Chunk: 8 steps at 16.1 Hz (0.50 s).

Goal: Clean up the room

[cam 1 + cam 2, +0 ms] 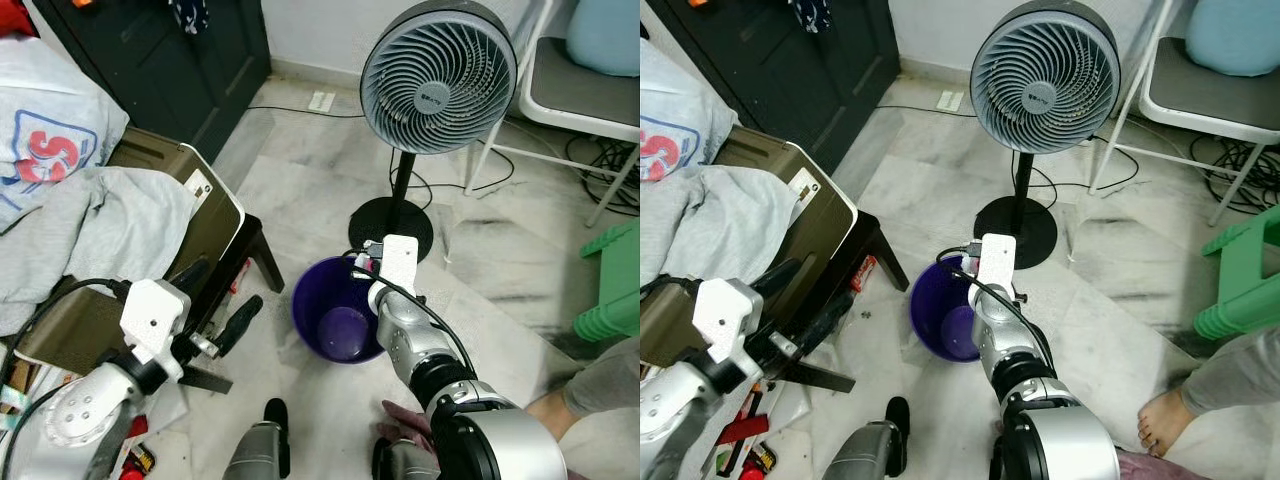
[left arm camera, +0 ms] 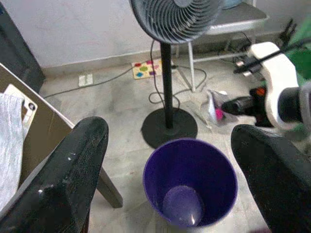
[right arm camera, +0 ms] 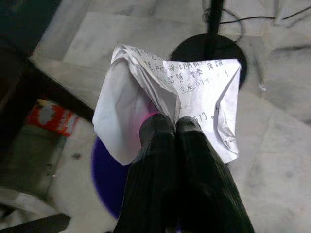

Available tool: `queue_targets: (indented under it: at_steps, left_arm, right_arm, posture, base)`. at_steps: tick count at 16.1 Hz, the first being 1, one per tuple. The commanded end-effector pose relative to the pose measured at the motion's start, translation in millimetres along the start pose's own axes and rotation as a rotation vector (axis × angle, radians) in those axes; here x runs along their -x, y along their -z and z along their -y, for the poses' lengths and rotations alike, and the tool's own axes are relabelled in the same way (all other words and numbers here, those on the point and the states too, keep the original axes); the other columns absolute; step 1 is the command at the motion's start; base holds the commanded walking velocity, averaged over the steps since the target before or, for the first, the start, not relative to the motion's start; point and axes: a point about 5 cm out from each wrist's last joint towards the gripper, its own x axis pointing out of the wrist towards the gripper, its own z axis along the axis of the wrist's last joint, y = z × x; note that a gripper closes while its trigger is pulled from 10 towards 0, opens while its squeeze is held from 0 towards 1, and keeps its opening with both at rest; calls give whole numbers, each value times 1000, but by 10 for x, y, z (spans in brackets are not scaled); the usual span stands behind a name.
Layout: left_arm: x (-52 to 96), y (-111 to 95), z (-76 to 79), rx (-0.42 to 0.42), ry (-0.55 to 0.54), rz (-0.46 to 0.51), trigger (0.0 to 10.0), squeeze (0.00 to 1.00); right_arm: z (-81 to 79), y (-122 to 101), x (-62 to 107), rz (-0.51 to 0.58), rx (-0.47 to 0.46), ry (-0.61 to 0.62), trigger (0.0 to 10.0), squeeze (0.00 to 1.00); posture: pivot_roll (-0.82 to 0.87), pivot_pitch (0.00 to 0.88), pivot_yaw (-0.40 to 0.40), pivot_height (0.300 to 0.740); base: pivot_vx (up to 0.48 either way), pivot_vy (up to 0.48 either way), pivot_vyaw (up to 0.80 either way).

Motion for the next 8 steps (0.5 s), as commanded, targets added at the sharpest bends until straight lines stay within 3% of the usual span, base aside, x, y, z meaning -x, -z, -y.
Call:
queue_targets:
  at_steps: [1, 2, 3, 4, 8]
  left_arm:
    - [74, 21, -7, 8, 8, -29, 10000, 0]
    - [102, 15, -26, 0, 4, -39, 10000, 0]
    - [93, 10, -30, -5, 3, -41, 10000, 0]
    - [83, 0, -33, -17, 2, -41, 10000, 0]
    - [39, -4, -15, -15, 8, -36, 10000, 0]
  right_arm:
    - [-109, 68, 20, -29, -16, -37, 10000, 0]
    - [-149, 72, 24, -34, -28, -47, 10000, 0]
    - [-161, 79, 24, -42, -31, -47, 10000, 239]
    - [-172, 73, 25, -31, -14, -47, 10000, 1000]
    - [-152, -3, 4, -7, -7, -40, 10000, 1000]
  posture:
    - [172, 333, 84, 740]
    - [185, 336, 92, 740]
    - [187, 336, 95, 740]
    - [188, 337, 99, 740]
    - [180, 333, 94, 740]
  base:
    - [0, 0, 0]
    - [0, 0, 0]
    - [0, 0, 0]
    - [0, 0, 0]
    - [0, 0, 0]
